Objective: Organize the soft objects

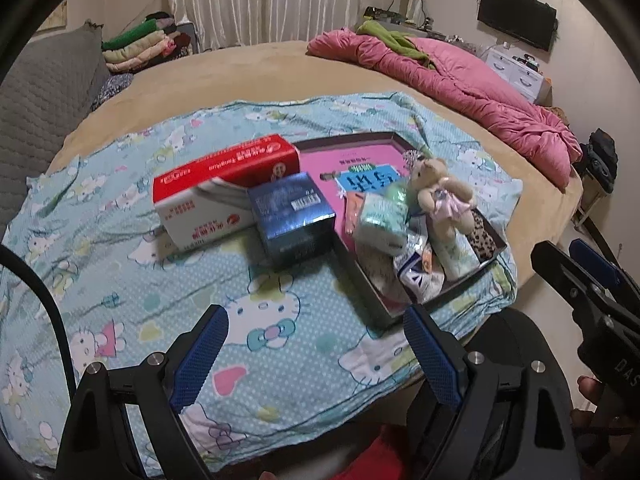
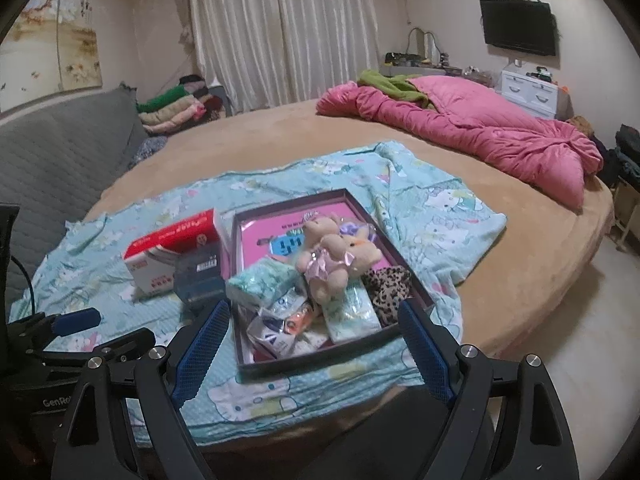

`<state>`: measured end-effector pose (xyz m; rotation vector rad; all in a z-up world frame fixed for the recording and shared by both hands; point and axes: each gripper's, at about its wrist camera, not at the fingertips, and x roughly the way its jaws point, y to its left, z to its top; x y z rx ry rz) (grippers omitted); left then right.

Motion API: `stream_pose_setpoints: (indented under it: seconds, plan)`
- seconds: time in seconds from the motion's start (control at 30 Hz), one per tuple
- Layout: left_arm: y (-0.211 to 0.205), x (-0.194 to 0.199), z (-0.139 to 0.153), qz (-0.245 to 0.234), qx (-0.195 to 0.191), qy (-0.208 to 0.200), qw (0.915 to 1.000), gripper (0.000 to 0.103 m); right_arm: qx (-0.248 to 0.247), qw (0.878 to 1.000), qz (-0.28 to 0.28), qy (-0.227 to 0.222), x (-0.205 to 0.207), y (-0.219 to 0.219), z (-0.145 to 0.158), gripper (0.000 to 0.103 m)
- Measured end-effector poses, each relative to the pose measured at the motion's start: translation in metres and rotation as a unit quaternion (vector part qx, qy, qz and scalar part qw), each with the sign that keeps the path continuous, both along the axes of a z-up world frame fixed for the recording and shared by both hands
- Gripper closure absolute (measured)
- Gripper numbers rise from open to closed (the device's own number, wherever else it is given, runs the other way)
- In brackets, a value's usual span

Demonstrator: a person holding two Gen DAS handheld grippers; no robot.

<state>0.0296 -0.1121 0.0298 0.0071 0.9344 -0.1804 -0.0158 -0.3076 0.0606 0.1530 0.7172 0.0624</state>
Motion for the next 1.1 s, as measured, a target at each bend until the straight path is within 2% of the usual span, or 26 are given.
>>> stream_pose_setpoints:
  seconds: [0.2,0.5,1.1]
  plan:
    - [0.000,-0.002,-0.007,0.003,0.001,0.006,1.0000,0.014,-0.006,1.000,0.020,0.014,0.002,0.010,-0.011,0.016]
    - [-0.001,0.000,-0.015,0.005,0.002,0.012,0.9999,0.014,0.008,0.999,0.022,0.030,0.009,0.011,-0.022,0.016]
    - [-0.002,-0.001,-0.018,0.006,0.001,0.018,0.9998,0.014,0.013,0.999,0.020,0.032,0.009,0.009,-0.023,0.016]
